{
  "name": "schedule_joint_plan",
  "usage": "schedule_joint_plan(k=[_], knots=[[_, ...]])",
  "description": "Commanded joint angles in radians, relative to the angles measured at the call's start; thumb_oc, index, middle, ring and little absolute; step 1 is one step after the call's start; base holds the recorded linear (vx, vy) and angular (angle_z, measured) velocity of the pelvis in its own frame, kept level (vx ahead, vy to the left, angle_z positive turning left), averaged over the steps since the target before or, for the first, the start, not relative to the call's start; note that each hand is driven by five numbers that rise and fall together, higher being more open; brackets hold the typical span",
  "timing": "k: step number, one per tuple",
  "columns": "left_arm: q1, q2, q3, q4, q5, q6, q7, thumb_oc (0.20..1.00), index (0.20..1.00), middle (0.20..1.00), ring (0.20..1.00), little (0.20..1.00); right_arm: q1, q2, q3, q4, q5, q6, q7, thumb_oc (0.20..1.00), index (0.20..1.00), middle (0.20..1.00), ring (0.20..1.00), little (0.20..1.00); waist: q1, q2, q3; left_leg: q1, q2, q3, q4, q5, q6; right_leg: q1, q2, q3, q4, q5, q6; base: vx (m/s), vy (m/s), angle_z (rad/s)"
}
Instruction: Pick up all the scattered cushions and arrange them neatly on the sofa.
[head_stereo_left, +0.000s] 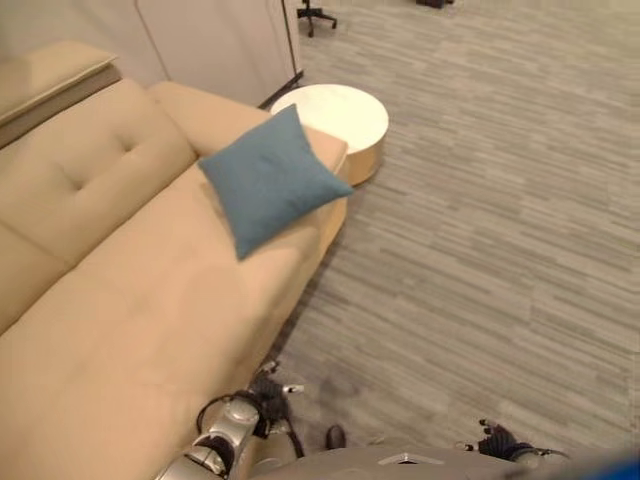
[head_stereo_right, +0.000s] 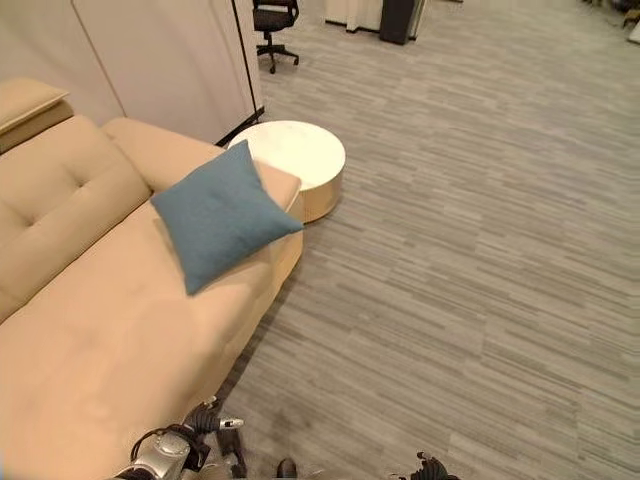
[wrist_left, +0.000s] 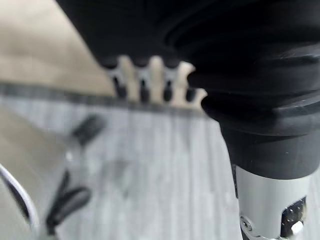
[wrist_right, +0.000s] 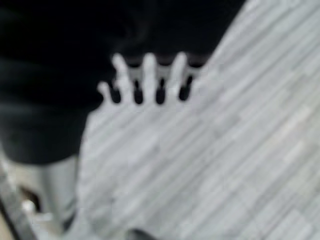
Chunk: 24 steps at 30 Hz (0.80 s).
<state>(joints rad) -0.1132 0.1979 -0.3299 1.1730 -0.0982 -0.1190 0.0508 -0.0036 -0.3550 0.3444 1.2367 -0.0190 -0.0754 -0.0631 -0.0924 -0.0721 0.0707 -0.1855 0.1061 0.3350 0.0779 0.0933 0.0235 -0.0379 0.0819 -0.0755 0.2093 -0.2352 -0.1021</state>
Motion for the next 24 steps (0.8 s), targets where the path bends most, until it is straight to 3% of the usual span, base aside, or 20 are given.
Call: schedule_joint_plan(k=[1,2,3,5,8,9,10,13,16,19,21,24], knots=[[-0.034,0.028,0.028,-0.046,-0.022,-0.025,0.02,1.0,1.0,1.0,1.0,1.0,0.001,-0.003,0.004,-0.056,-0.028,-0.019,0.01,1.0,1.0,1.0,1.0,1.0,0.018,-0.027,0.008,0.053,-0.041,0.01,0.032,-0.116,-0.033,0.029,-0.197,0.094,0.097,0.145,0.241,0.21,0.121,-0.25],[-0.038,0.036,0.028,-0.043,-0.013,-0.024,0.022,1.0,1.0,1.0,1.0,1.0,-0.003,0.003,0.009,-0.078,-0.023,-0.02,0.012,1.0,1.0,1.0,1.0,1.0,0.011,-0.031,0.019,0.082,-0.065,-0.008,0.034,-0.144,-0.011,-0.03,-0.205,0.113,0.198,0.187,0.247,0.21,0.121,-0.18],[-0.039,0.036,0.029,-0.043,-0.013,-0.024,0.022,1.0,1.0,1.0,1.0,1.0,-0.004,0.002,0.009,-0.078,-0.023,-0.02,0.012,1.0,1.0,1.0,1.0,1.0,0.013,-0.029,0.016,0.079,-0.062,-0.006,0.034,-0.142,-0.012,-0.034,-0.202,0.114,0.196,0.191,0.246,0.35,0.119,-0.24],[-0.039,0.044,0.038,-0.061,-0.028,-0.033,0.028,1.0,1.0,1.0,1.0,1.0,-0.026,0.002,0.023,-0.101,-0.03,-0.021,0.013,1.0,1.0,1.0,1.0,1.0,0.014,-0.008,0.02,0.142,-0.085,-0.035,-0.008,-0.175,-0.007,-0.139,-0.244,0.057,0.114,0.221,0.234,0.35,0.032,0.29],[-0.046,0.038,0.032,-0.044,-0.022,-0.037,0.026,1.0,1.0,1.0,1.0,1.0,-0.028,-0.004,0.022,-0.114,-0.029,-0.019,0.015,1.0,1.0,1.0,1.0,1.0,-0.024,-0.014,0.033,0.179,-0.115,-0.077,-0.003,-0.202,-0.012,-0.16,-0.224,0.126,-0.04,0.236,0.26,0.24,-0.005,0.32],[-0.046,0.038,0.032,-0.043,-0.022,-0.037,0.026,1.0,1.0,1.0,1.0,1.0,-0.028,-0.004,0.022,-0.114,-0.029,-0.019,0.015,1.0,1.0,1.0,1.0,1.0,-0.024,-0.014,0.034,0.18,-0.115,-0.077,-0.003,-0.202,-0.012,-0.159,-0.224,0.126,-0.04,0.236,0.26,0.22,-0.001,0.54],[-0.053,0.04,0.037,-0.023,-0.01,-0.038,0.026,1.0,1.0,1.0,1.0,1.0,-0.024,-0.006,0.02,-0.12,-0.029,-0.019,0.016,1.0,1.0,1.0,1.0,1.0,-0.038,-0.027,0.038,0.201,-0.13,-0.091,0.006,-0.226,-0.013,-0.186,-0.217,0.166,-0.107,0.264,0.276,0.22,-0.015,0.58],[-0.055,0.04,0.036,-0.009,0.006,-0.036,0.027,1.0,1.0,1.0,1.0,1.0,-0.018,-0.007,0.017,-0.109,-0.03,-0.016,0.018,1.0,1.0,1.0,1.0,1.0,-0.056,-0.036,0.043,0.233,-0.141,-0.121,0.016,-0.255,-0.016,-0.202,-0.21,0.179,-0.152,0.282,0.288,0.25,-0.034,0.54],[-0.053,0.039,0.033,-0.001,0.015,-0.035,0.023,1.0,1.0,1.0,1.0,1.0,-0.002,-0.009,0.015,-0.099,-0.027,-0.016,0.022,1.0,1.0,1.0,1.0,1.0,-0.073,-0.045,0.043,0.269,-0.148,-0.159,0.024,-0.282,-0.019,-0.213,-0.175,0.232,-0.163,0.294,0.292,0.24,-0.063,0.26],[-0.054,0.04,0.03,0.0,0.019,-0.035,0.017,1.0,1.0,1.0,1.0,1.0,0.01,-0.011,0.018,-0.089,-0.029,-0.016,0.026,1.0,1.0,1.0,1.0,1.0,-0.079,-0.054,0.046,0.293,-0.158,-0.192,0.034,-0.301,-0.019,-0.237,-0.144,0.228,-0.176,0.303,0.291,0.23,-0.108,0.26],[-0.054,0.041,0.023,0.008,0.028,-0.035,0.01,1.0,1.0,1.0,1.0,1.0,0.027,-0.011,0.021,-0.088,-0.023,-0.018,0.033,1.0,1.0,1.0,1.0,1.0,-0.1,-0.054,0.039,0.316,-0.163,-0.231,0.021,-0.31,-0.021,-0.235,-0.098,0.296,-0.141,0.282,0.277,0.23,-0.12,0.51],[-0.058,0.034,0.01,0.02,0.034,-0.038,0.006,1.0,1.0,1.0,1.0,1.0,0.046,-0.017,0.014,-0.077,-0.014,-0.023,0.037,1.0,1.0,1.0,1.0,1.0,-0.103,-0.063,0.032,0.328,-0.15,-0.253,0.039,-0.319,-0.047,-0.209,-0.078,0.323,-0.097,0.286,0.253,0.2,-0.23,1.13]])
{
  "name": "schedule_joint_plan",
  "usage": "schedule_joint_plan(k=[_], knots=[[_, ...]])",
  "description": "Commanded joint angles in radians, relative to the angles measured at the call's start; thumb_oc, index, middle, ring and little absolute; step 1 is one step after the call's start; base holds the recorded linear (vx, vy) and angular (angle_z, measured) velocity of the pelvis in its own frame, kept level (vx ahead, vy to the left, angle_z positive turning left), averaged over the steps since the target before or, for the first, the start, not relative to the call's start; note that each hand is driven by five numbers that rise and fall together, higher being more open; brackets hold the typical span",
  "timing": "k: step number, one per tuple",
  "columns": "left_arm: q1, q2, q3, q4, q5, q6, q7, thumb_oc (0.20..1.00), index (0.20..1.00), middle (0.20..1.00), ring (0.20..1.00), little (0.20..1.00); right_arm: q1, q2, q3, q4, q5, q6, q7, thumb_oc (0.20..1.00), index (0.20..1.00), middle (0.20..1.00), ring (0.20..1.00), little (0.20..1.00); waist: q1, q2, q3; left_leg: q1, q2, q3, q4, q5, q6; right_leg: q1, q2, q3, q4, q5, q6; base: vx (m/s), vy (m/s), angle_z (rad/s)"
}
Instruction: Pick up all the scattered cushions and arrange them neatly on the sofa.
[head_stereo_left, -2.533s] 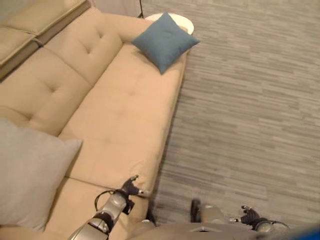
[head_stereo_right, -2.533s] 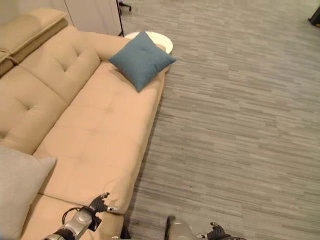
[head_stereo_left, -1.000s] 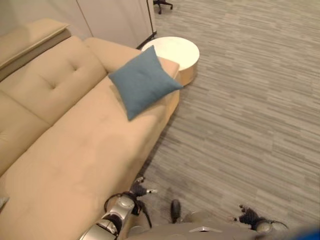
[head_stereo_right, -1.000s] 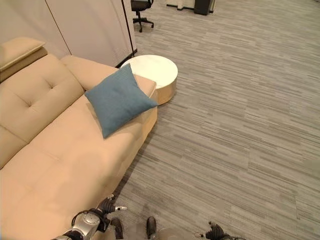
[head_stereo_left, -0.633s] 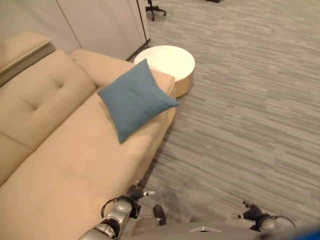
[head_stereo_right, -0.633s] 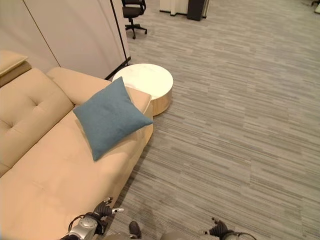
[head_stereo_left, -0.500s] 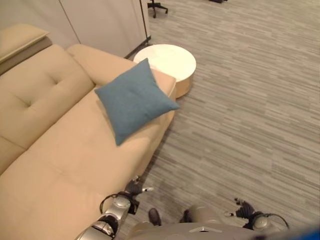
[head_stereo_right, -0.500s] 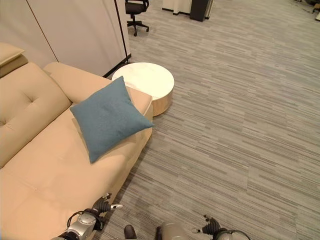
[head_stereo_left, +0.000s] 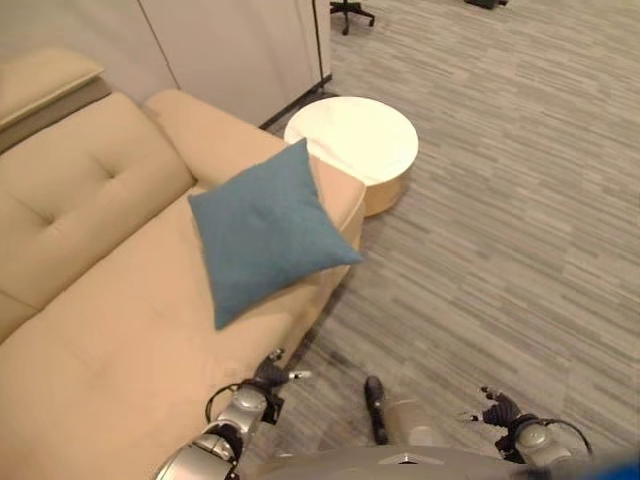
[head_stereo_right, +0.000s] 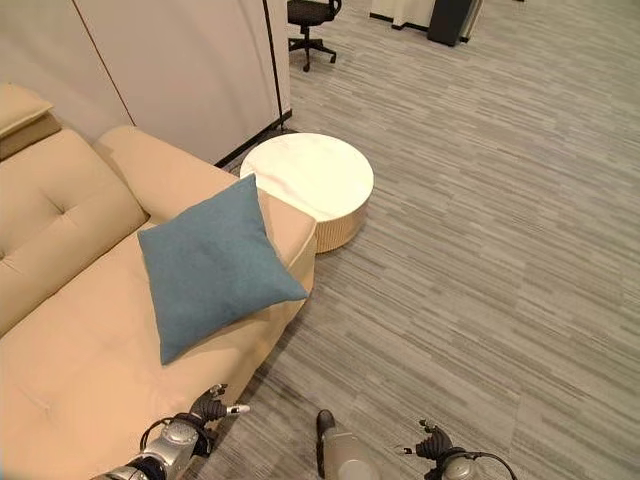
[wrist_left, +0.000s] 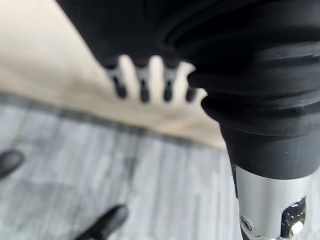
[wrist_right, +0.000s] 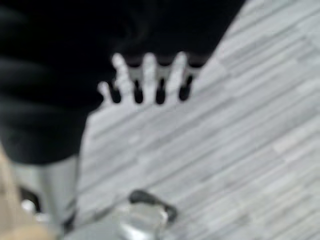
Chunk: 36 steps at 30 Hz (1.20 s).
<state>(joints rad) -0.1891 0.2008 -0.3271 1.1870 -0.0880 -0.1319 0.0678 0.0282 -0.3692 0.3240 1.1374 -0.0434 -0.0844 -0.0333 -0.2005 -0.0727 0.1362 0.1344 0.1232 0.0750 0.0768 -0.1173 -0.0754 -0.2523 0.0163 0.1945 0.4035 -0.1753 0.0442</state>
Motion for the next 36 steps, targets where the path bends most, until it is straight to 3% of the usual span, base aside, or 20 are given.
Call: schedule_joint_plan(k=[1,3,5,6,7,8,10,12,16,17,21,23,25,28,29,31,35,36], knots=[[0.015,0.024,-0.013,-0.006,0.018,-0.024,-0.013,1.0,1.0,1.0,1.0,1.0,0.035,-0.013,0.022,0.018,0.017,-0.015,0.003,1.0,1.0,1.0,1.0,1.0,-0.015,-0.067,-0.039,-0.051,-0.122,0.037,0.157,-0.095,0.033,0.022,-0.031,0.025,-0.276,0.212,0.091,0.16,-0.315,1.23],[0.01,0.021,-0.023,-0.039,-0.012,-0.025,-0.011,1.0,1.0,1.0,1.0,1.0,0.046,-0.022,0.012,0.016,0.042,-0.019,-0.001,1.0,1.0,1.0,1.0,1.0,-0.025,-0.079,-0.041,-0.12,-0.056,0.135,0.266,-0.053,0.031,0.058,-0.064,-0.023,-0.284,0.19,0.072,0.07,-0.182,1.48],[-0.005,0.02,-0.044,-0.057,-0.015,-0.026,-0.018,1.0,1.0,1.0,1.0,1.0,0.067,-0.016,0.0,0.024,0.062,-0.02,-0.003,1.0,1.0,1.0,1.0,1.0,-0.038,-0.08,-0.045,-0.158,0.033,0.281,0.208,-0.018,0.024,0.103,-0.105,-0.098,-0.31,0.154,0.074,0.0,0.001,1.31],[-0.008,0.028,-0.039,-0.048,0.027,-0.008,-0.005,1.0,1.0,1.0,1.0,1.0,0.08,-0.019,0.024,0.046,0.004,0.002,-0.002,1.0,1.0,1.0,1.0,1.0,-0.03,-0.064,-0.036,-0.153,0.051,0.291,0.13,0.006,0.021,0.123,-0.103,-0.134,-0.304,0.125,0.069,0.06,0.066,1.1],[-0.013,0.033,-0.066,-0.066,0.019,-0.02,-0.012,1.0,1.0,1.0,1.0,1.0,0.074,-0.018,0.003,0.041,0.031,-0.008,-0.003,1.0,1.0,1.0,1.0,1.0,-0.03,-0.065,-0.042,-0.149,0.059,0.289,0.111,0.014,0.008,0.115,-0.116,-0.153,-0.294,0.133,0.073,0.09,0.067,1.66],[-0.015,0.033,-0.073,-0.082,0.022,-0.02,-0.011,1.0,1.0,1.0,1.0,1.0,0.058,-0.022,-0.002,0.031,0.045,-0.012,-0.005,1.0,1.0,1.0,1.0,1.0,-0.035,-0.076,-0.042,-0.194,0.071,0.263,0.158,0.025,0.001,0.107,-0.13,-0.161,-0.281,0.136,0.079,0.05,0.099,1.36],[-0.016,0.028,-0.072,-0.083,0.0,-0.023,-0.02,1.0,1.0,1.0,1.0,1.0,0.045,-0.022,-0.002,0.007,0.046,-0.019,0.0,1.0,1.0,1.0,1.0,1.0,-0.032,-0.069,-0.038,-0.206,0.046,0.24,0.158,0.005,0.01,0.093,-0.134,-0.157,-0.257,0.14,0.088,0.04,0.177,0.59],[-0.002,0.03,-0.069,-0.085,0.014,-0.019,-0.023,1.0,1.0,1.0,1.0,1.0,0.023,-0.011,-0.003,-0.007,0.039,-0.016,0.005,1.0,1.0,1.0,1.0,1.0,-0.016,-0.064,-0.023,-0.19,-0.002,0.235,0.139,-0.031,0.039,0.064,-0.171,-0.154,-0.165,0.165,0.112,0.06,0.245,-0.16],[0.006,0.045,-0.061,-0.082,0.034,-0.016,-0.025,1.0,1.0,1.0,1.0,1.0,0.011,0.004,0.006,-0.01,0.029,-0.015,0.008,1.0,1.0,1.0,1.0,1.0,0.003,-0.067,-0.018,-0.175,-0.03,0.238,0.116,-0.031,0.053,0.053,-0.193,-0.156,-0.127,0.201,0.129,0.05,0.123,-0.35],[0.02,0.062,-0.042,-0.075,0.038,-0.016,-0.026,1.0,1.0,1.0,1.0,1.0,0.002,0.016,0.018,-0.015,0.025,-0.017,0.009,1.0,1.0,1.0,1.0,1.0,0.02,-0.062,-0.012,-0.145,-0.058,0.218,0.08,-0.032,0.064,0.042,-0.193,-0.136,-0.091,0.221,0.14,0.12,0.119,0.15],[0.037,0.068,-0.019,-0.07,0.035,-0.018,-0.023,1.0,1.0,1.0,1.0,1.0,-0.003,0.017,0.027,-0.019,0.02,-0.017,0.011,1.0,1.0,1.0,1.0,1.0,0.035,-0.057,-0.028,-0.111,-0.078,0.203,0.044,-0.039,0.068,0.052,-0.195,-0.156,-0.152,0.214,0.13,0.15,0.043,0.06],[0.036,0.071,-0.009,-0.058,0.033,-0.018,-0.018,1.0,1.0,1.0,1.0,1.0,-0.022,0.019,0.038,-0.019,0.012,-0.017,0.008,1.0,1.0,1.0,1.0,1.0,0.042,-0.061,-0.03,-0.077,-0.099,0.19,0.017,-0.046,0.065,0.02,-0.192,-0.178,-0.27,0.241,0.141,0.22,-0.065,-0.03],[0.03,0.069,-0.009,-0.058,0.027,-0.021,-0.015,1.0,1.0,1.0,1.0,1.0,-0.026,0.015,0.043,-0.025,0.006,-0.015,0.007,1.0,1.0,1.0,1.0,1.0,0.031,-0.062,-0.019,-0.061,-0.108,0.165,0.027,-0.062,0.062,-0.003,-0.178,-0.15,-0.332,0.249,0.15,0.22,-0.092,-0.19],[0.025,0.068,-0.009,-0.064,0.022,-0.025,-0.015,1.0,1.0,1.0,1.0,1.0,-0.027,0.008,0.048,-0.041,-0.002,-0.015,0.009,1.0,1.0,1.0,1.0,1.0,0.021,-0.059,-0.006,-0.046,-0.107,0.143,0.043,-0.082,0.057,-0.016,-0.164,-0.12,-0.359,0.246,0.156,0.16,-0.102,0.41],[0.02,0.065,-0.015,-0.066,0.021,-0.032,-0.018,1.0,1.0,1.0,1.0,1.0,-0.018,-0.002,0.051,-0.049,-0.008,-0.017,0.014,1.0,1.0,1.0,1.0,1.0,0.006,-0.058,-0.008,-0.036,-0.116,0.106,0.056,-0.101,0.051,-0.019,-0.147,-0.041,-0.352,0.232,0.159,0.19,-0.163,0.62],[0.025,0.057,-0.016,-0.063,0.024,-0.036,-0.018,1.0,1.0,1.0,1.0,1.0,-0.015,-0.006,0.056,-0.04,-0.014,-0.015,0.019,1.0,1.0,1.0,1.0,1.0,0.007,-0.061,-0.022,-0.025,-0.117,0.086,0.063,-0.113,0.041,-0.003,-0.14,-0.022,-0.345,0.234,0.146,0.24,-0.265,0.93],[0.042,0.043,-0.014,-0.057,0.012,-0.036,-0.016,1.0,1.0,1.0,1.0,1.0,-0.011,-0.01,0.067,-0.027,-0.021,-0.018,0.021,1.0,1.0,1.0,1.0,1.0,0.003,-0.055,-0.037,-0.014,-0.078,0.056,0.071,-0.083,0.014,-0.002,-0.112,-0.025,-0.285,0.224,0.13,0.2,-0.315,0.39],[0.054,0.037,-0.013,-0.071,-0.018,-0.043,-0.018,1.0,1.0,1.0,1.0,1.0,-0.001,-0.025,0.068,-0.055,-0.016,-0.026,0.022,1.0,1.0,1.0,1.0,1.0,0.0,-0.05,-0.038,-0.045,-0.044,0.046,0.149,-0.041,-0.009,0.02,-0.094,-0.025,-0.26,0.193,0.101,0.13,-0.333,0.6]])
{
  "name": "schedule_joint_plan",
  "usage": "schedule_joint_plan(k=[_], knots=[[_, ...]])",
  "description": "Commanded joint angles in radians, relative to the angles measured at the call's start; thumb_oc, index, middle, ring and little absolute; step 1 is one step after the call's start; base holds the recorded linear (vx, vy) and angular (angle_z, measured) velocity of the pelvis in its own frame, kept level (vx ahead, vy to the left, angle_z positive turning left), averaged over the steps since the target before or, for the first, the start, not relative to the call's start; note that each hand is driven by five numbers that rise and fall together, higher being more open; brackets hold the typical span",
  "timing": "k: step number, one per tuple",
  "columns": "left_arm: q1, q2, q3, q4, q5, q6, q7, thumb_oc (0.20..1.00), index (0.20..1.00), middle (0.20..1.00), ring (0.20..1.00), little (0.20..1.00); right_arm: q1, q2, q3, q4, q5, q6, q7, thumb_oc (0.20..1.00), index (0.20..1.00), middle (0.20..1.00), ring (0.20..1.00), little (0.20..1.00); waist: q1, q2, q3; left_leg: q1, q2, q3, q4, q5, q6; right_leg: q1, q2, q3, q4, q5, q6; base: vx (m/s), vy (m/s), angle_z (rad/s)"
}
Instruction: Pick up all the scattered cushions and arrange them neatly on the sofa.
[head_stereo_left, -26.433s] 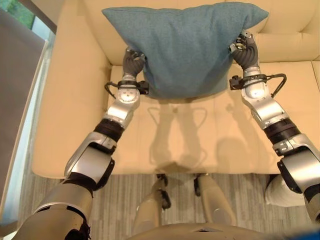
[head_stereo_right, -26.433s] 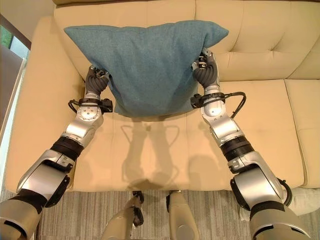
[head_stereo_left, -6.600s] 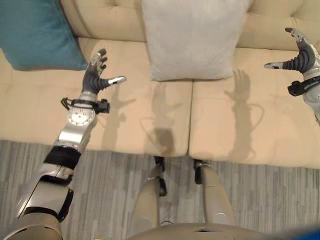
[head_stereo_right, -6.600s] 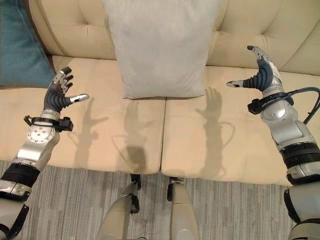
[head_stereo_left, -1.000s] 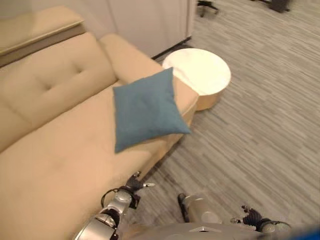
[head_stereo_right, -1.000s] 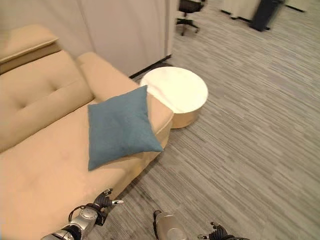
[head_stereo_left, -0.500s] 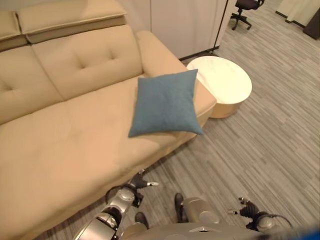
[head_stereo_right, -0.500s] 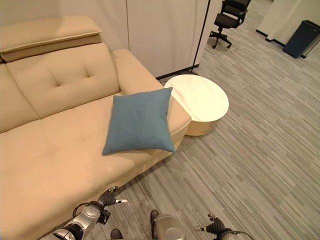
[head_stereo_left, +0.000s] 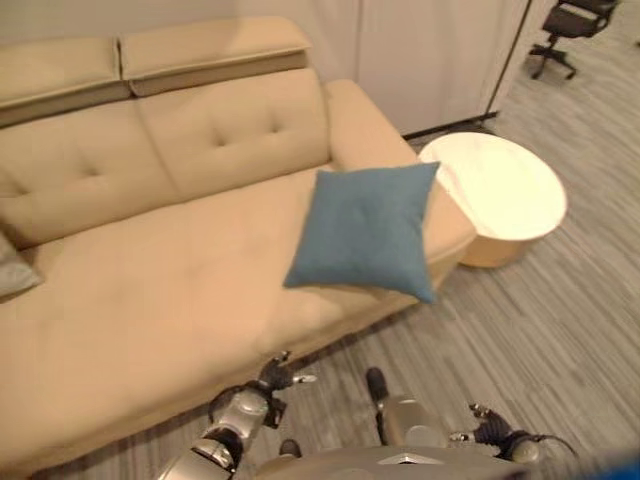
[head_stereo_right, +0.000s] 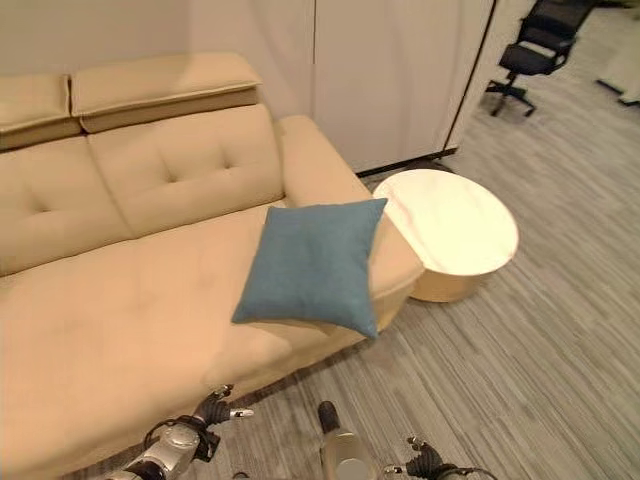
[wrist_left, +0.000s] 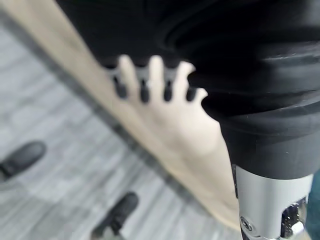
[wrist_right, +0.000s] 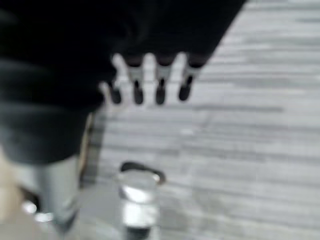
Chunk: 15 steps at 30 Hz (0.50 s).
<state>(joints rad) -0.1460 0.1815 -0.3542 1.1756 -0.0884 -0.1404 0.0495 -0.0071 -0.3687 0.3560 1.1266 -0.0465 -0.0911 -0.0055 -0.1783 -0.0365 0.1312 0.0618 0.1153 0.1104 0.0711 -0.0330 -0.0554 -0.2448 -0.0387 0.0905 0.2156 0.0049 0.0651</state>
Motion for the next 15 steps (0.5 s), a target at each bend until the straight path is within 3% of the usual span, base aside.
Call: schedule_joint_plan(k=[1,2,3,5,6,7,8,9,11,12,15], knots=[[0.01,0.054,0.012,-0.056,-0.015,-0.031,0.001,1.0,1.0,1.0,1.0,1.0,0.043,-0.032,0.032,-0.047,-0.01,-0.021,-0.007,1.0,1.0,1.0,1.0,1.0,-0.02,-0.092,-0.03,-0.022,-0.009,0.014,0.254,-0.059,-0.045,0.035,-0.039,0.069,-0.073,0.002,0.057,0.13,-0.335,0.79],[0.01,0.054,0.012,-0.056,-0.015,-0.031,0.001,1.0,1.0,1.0,1.0,1.0,0.043,-0.032,0.032,-0.047,-0.01,-0.021,-0.007,1.0,1.0,1.0,1.0,1.0,-0.023,-0.09,-0.031,-0.029,-0.007,0.009,0.262,-0.062,-0.046,0.033,-0.038,0.065,-0.073,0.002,0.056,0.07,-0.434,0.57],[0.006,0.058,0.009,-0.066,-0.019,-0.023,0.003,1.0,1.0,1.0,1.0,1.0,0.052,-0.04,0.033,-0.064,0.0,-0.021,-0.011,1.0,1.0,1.0,1.0,1.0,-0.017,-0.12,-0.022,-0.127,0.065,0.058,0.46,0.022,-0.042,0.089,-0.035,0.028,-0.082,-0.026,0.01,0.09,-0.418,0.67],[0.003,0.056,0.012,-0.065,-0.031,-0.021,0.003,1.0,1.0,1.0,1.0,1.0,0.059,-0.038,0.035,-0.05,0.01,-0.023,-0.012,1.0,1.0,1.0,1.0,1.0,-0.01,-0.131,-0.02,-0.151,0.092,0.141,0.443,0.005,-0.03,0.134,-0.026,0.007,-0.097,-0.051,-0.008,0.11,-0.294,0.78],[0.003,0.056,0.011,-0.065,-0.031,-0.021,0.003,1.0,1.0,1.0,1.0,1.0,0.059,-0.038,0.035,-0.049,0.01,-0.023,-0.012,1.0,1.0,1.0,1.0,1.0,-0.008,-0.132,-0.019,-0.148,0.092,0.143,0.441,0.004,-0.029,0.136,-0.027,0.008,-0.097,-0.051,-0.007,0.18,-0.026,0.73],[0.007,0.055,0.008,-0.065,-0.021,-0.02,-0.002,1.0,1.0,1.0,1.0,1.0,0.065,-0.038,0.027,-0.031,0.012,-0.023,-0.011,1.0,1.0,1.0,1.0,1.0,-0.007,-0.134,-0.027,-0.157,0.072,0.194,0.304,-0.038,-0.015,0.164,-0.035,-0.011,-0.109,-0.069,0.006,0.14,0.007,0.48],[0.007,0.055,0.008,-0.065,-0.021,-0.02,-0.002,1.0,1.0,1.0,1.0,1.0,0.065,-0.038,0.027,-0.031,0.012,-0.023,-0.011,1.0,1.0,1.0,1.0,1.0,-0.008,-0.135,-0.026,-0.156,0.072,0.194,0.303,-0.038,-0.015,0.164,-0.036,-0.011,-0.109,-0.069,0.006,0.25,0.035,0.31],[0.001,0.06,0.007,-0.064,-0.008,-0.014,0.004,1.0,1.0,1.0,1.0,1.0,0.063,-0.037,0.028,-0.026,0.007,-0.018,-0.013,1.0,1.0,1.0,1.0,1.0,0.008,-0.122,-0.026,-0.184,0.074,0.221,0.16,-0.003,-0.026,0.179,-0.034,-0.047,-0.105,-0.09,0.009,0.18,0.034,0.26],[0.002,0.062,0.008,-0.069,-0.021,-0.022,0.003,1.0,1.0,1.0,1.0,1.0,0.059,-0.039,0.023,-0.035,0.016,-0.022,-0.016,1.0,1.0,1.0,1.0,1.0,0.003,-0.124,-0.026,-0.16,0.07,0.217,0.127,-0.002,-0.035,0.168,-0.035,-0.054,-0.091,-0.095,0.014,0.17,0.04,0.45],[0.005,0.063,0.015,-0.072,-0.032,-0.023,0.0,1.0,1.0,1.0,1.0,1.0,0.058,-0.039,0.02,-0.048,0.015,-0.022,-0.014,1.0,1.0,1.0,1.0,1.0,0.011,-0.124,-0.023,-0.178,0.034,0.161,0.144,-0.024,-0.026,0.171,-0.035,-0.047,-0.073,-0.099,0.025,0.16,0.077,0.3],[0.013,0.066,0.022,-0.073,-0.032,-0.023,0.004,1.0,1.0,1.0,1.0,1.0,0.059,-0.036,0.014,-0.07,0.011,-0.023,-0.012,1.0,1.0,1.0,1.0,1.0,0.011,-0.123,-0.031,-0.16,0.01,0.163,0.122,-0.04,-0.014,0.167,-0.045,-0.04,-0.038,-0.097,0.04,0.18,0.116,-0.37]])
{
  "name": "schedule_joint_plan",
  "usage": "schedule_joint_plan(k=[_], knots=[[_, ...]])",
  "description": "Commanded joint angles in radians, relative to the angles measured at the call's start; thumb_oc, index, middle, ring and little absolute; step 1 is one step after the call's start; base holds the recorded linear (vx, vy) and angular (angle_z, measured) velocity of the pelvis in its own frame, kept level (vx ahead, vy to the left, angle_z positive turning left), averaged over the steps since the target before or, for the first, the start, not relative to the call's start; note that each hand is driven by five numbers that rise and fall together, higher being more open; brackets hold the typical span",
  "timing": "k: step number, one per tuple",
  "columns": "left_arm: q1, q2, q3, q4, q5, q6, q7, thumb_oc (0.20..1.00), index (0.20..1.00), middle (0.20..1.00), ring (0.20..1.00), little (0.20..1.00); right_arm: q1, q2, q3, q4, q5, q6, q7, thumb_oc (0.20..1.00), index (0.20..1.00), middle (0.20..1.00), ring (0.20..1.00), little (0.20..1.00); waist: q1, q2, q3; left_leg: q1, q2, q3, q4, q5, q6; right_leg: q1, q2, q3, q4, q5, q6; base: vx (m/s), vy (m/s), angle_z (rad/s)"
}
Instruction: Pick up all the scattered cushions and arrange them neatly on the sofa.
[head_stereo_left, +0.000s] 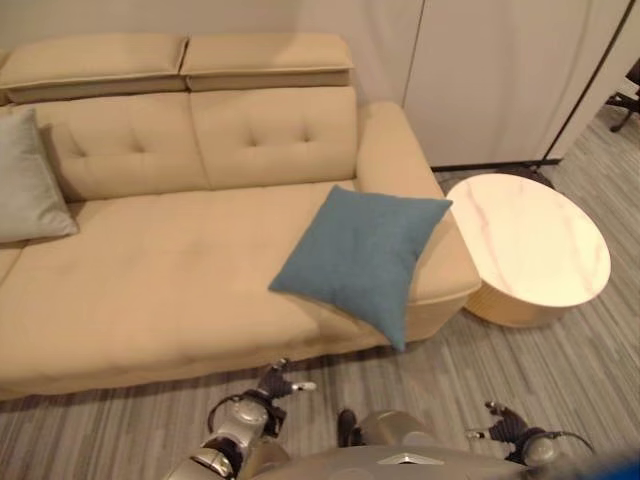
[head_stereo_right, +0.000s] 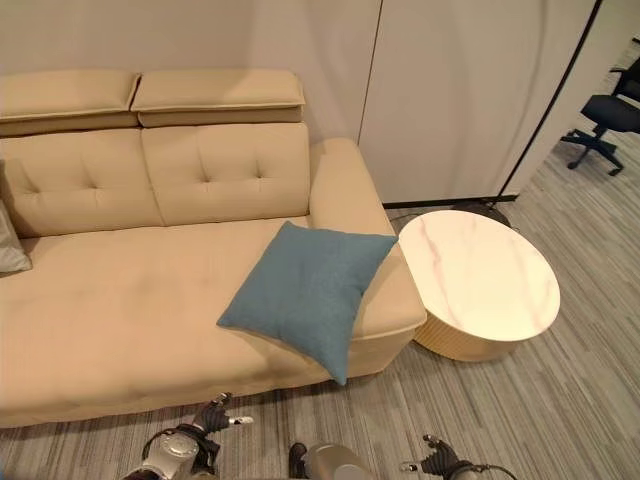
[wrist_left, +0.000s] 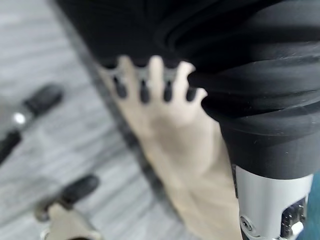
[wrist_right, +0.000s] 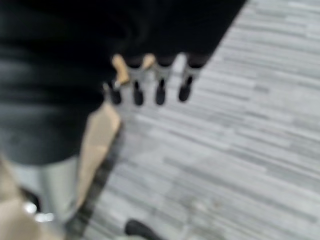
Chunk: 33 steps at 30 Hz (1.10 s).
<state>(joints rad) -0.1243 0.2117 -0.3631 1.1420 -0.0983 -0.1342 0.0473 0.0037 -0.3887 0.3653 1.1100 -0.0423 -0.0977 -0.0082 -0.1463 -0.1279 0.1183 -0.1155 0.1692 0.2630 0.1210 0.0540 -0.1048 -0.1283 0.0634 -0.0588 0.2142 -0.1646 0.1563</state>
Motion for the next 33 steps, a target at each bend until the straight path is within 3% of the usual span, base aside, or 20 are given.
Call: schedule_joint_plan(k=[1,4,6,9,11,17,21,23,24,25,27,30,33], knots=[[-0.001,0.048,0.039,-0.053,-0.021,-0.028,0.006,1.0,1.0,1.0,1.0,1.0,0.045,-0.013,0.009,-0.067,0.005,-0.021,-0.005,1.0,1.0,1.0,1.0,1.0,-0.004,-0.03,-0.024,0.037,-0.065,0.019,0.053,-0.144,0.056,0.045,-0.163,0.105,0.001,0.08,-0.033,0.11,0.076,-0.63],[-0.017,0.066,0.056,-0.052,-0.027,-0.023,0.015,1.0,1.0,1.0,1.0,1.0,0.037,0.003,0.012,-0.056,0.009,-0.016,-0.004,1.0,1.0,1.0,1.0,1.0,0.006,-0.032,-0.014,0.054,-0.083,0.018,0.054,-0.161,0.078,0.006,-0.181,0.123,0.092,0.103,-0.002,0.14,0.09,-0.54],[-0.018,0.069,0.059,-0.055,-0.028,-0.024,0.015,1.0,1.0,1.0,1.0,1.0,0.037,0.005,0.011,-0.063,0.012,-0.017,-0.004,1.0,1.0,1.0,1.0,1.0,0.005,-0.031,-0.013,0.06,-0.086,0.015,0.054,-0.167,0.08,-0.003,-0.185,0.13,0.098,0.104,-0.001,0.1,0.016,0.0],[-0.021,0.082,0.067,-0.064,-0.028,-0.028,0.017,1.0,1.0,1.0,1.0,1.0,0.026,0.002,0.011,-0.073,0.014,-0.017,-0.001,1.0,1.0,1.0,1.0,1.0,0.006,-0.029,-0.02,0.087,-0.101,0.017,0.043,-0.195,0.084,-0.033,-0.216,0.122,0.031,0.145,0.001,0.1,-0.044,-0.13],[-0.035,0.087,0.071,-0.057,-0.035,-0.029,0.024,1.0,1.0,1.0,1.0,1.0,0.009,-0.001,0.016,-0.074,0.006,-0.014,-0.002,1.0,1.0,1.0,1.0,1.0,-0.004,-0.032,-0.012,0.122,-0.108,0.017,0.04,-0.216,0.077,-0.096,-0.251,0.087,-0.086,0.196,0.018,0.16,-0.116,-0.16],[-0.026,0.075,0.068,-0.047,-0.025,-0.039,0.016,1.0,1.0,1.0,1.0,1.0,0.011,-0.013,0.026,-0.106,-0.011,-0.015,0.004,1.0,1.0,1.0,1.0,1.0,-0.019,-0.041,-0.018,0.169,-0.1,-0.022,0.075,-0.251,0.05,-0.087,-0.267,0.102,-0.16,0.21,0.026,0.14,-0.158,0.15],[-0.004,0.066,0.066,-0.048,-0.02,-0.038,0.013,1.0,1.0,1.0,1.0,1.0,0.017,-0.021,0.03,-0.12,-0.013,-0.02,0.007,1.0,1.0,1.0,1.0,1.0,-0.012,-0.036,-0.034,0.187,-0.07,-0.044,0.057,-0.235,0.03,-0.072,-0.255,0.097,-0.13,0.199,0.019,0.11,-0.24,0.28],[0.022,0.064,0.063,-0.054,-0.022,-0.045,0.009,1.0,1.0,1.0,1.0,1.0,0.048,-0.054,0.019,-0.213,-0.007,-0.038,0.013,1.0,1.0,1.0,1.0,1.0,-0.024,-0.017,-0.044,0.175,-0.007,-0.073,0.071,-0.157,-0.017,-0.038,-0.215,0.093,-0.084,0.154,-0.014,0.12,-0.488,0.7],[0.02,0.066,0.055,-0.068,-0.026,-0.042,0.007,1.0,1.0,1.0,1.0,1.0,0.072,-0.064,0.009,-0.245,-0.001,-0.043,0.009,1.0,1.0,1.0,1.0,1.0,-0.035,-0.017,-0.037,0.108,0.061,-0.061,0.183,-0.039,-0.04,-0.009,-0.198,0.077,-0.077,0.122,-0.05,0.04,-0.482,1.11],[0.018,0.072,0.051,-0.089,-0.031,-0.039,0.006,1.0,1.0,1.0,1.0,1.0,0.075,-0.077,0.011,-0.265,-0.001,-0.045,0.002,1.0,1.0,1.0,1.0,1.0,-0.037,-0.025,-0.026,0.068,0.08,-0.072,0.258,-0.022,-0.035,0.007,-0.188,0.065,-0.076,0.112,-0.071,-0.02,-0.284,0.98],[0.017,0.073,0.056,-0.088,-0.039,-0.04,0.009,1.0,1.0,1.0,1.0,1.0,0.076,-0.09,0.011,-0.3,0.005,-0.05,0.004,1.0,1.0,1.0,1.0,1.0,-0.041,-0.034,-0.019,0.057,0.086,-0.057,0.25,-0.042,-0.032,0.025,-0.18,0.065,-0.081,0.096,-0.077,0.03,-0.13,0.7],[0.016,0.073,0.055,-0.103,-0.033,-0.037,0.004,1.0,1.0,1.0,1.0,1.0,0.095,-0.112,-0.004,-0.314,-0.009,-0.044,0.006,1.0,1.0,1.0,1.0,1.0,-0.047,-0.02,-0.024,0.052,0.128,0.012,0.049,-0.031,-0.037,0.046,-0.195,0.039,-0.09,0.067,-0.055,0.12,0.075,0.26],[0.015,0.075,0.052,-0.115,-0.043,-0.043,0.008,1.0,1.0,1.0,1.0,1.0,0.089,-0.127,-0.016,-0.35,0.0,-0.044,0.001,1.0,1.0,1.0,1.0,1.0,-0.039,-0.018,-0.016,0.055,0.112,-0.034,-0.005,-0.031,-0.042,0.04,-0.201,0.054,-0.079,0.062,-0.04,0.14,0.14,0.12]])
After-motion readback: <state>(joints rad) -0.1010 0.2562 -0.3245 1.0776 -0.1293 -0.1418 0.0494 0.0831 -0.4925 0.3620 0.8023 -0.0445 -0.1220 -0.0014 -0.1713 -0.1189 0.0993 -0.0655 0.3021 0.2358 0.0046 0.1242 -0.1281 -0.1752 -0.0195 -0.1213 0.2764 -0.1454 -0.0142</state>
